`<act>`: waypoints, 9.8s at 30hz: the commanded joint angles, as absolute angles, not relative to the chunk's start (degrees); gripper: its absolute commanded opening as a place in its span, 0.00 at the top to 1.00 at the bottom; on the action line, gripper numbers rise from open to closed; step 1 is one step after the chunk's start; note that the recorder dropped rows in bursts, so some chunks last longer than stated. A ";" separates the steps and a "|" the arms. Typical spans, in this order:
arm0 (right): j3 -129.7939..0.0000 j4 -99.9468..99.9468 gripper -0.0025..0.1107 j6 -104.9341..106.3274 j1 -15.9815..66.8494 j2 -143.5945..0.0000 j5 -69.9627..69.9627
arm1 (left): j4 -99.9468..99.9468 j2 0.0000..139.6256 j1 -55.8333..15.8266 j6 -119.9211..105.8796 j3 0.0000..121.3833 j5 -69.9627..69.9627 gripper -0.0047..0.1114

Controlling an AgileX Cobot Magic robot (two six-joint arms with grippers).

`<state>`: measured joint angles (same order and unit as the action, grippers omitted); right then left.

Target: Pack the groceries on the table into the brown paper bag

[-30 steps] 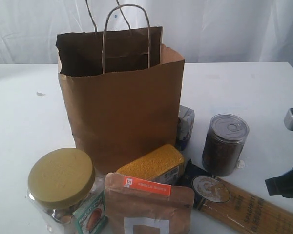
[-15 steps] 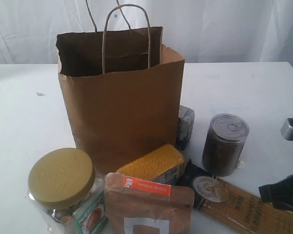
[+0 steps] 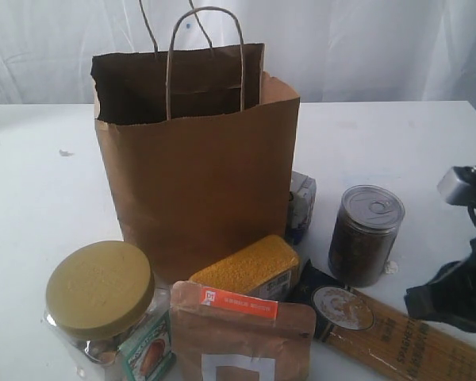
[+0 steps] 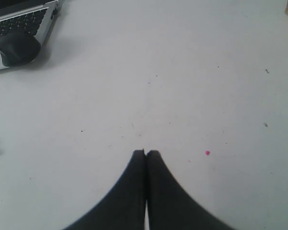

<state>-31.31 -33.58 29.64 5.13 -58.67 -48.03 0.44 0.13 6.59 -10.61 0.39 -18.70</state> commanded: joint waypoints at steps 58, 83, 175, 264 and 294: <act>-43.99 -26.35 0.07 37.94 15.29 -80.19 -22.42 | 0.78 0.00 3.83 -10.56 0.00 -19.57 0.96; -46.33 -24.78 0.39 36.78 16.22 -86.73 -20.52 | 0.78 0.00 3.83 -10.56 0.00 -19.57 0.96; -85.95 -71.99 0.75 61.44 23.61 -83.74 -16.94 | 0.78 0.00 3.83 -10.56 0.00 -19.57 0.96; -85.85 -54.39 0.28 54.72 23.61 -98.12 -36.33 | 0.78 0.00 3.83 -10.56 0.00 -19.57 0.96; -85.85 -21.04 0.33 39.47 23.61 -75.50 -51.47 | 0.78 0.00 3.83 -10.56 0.00 -19.57 0.96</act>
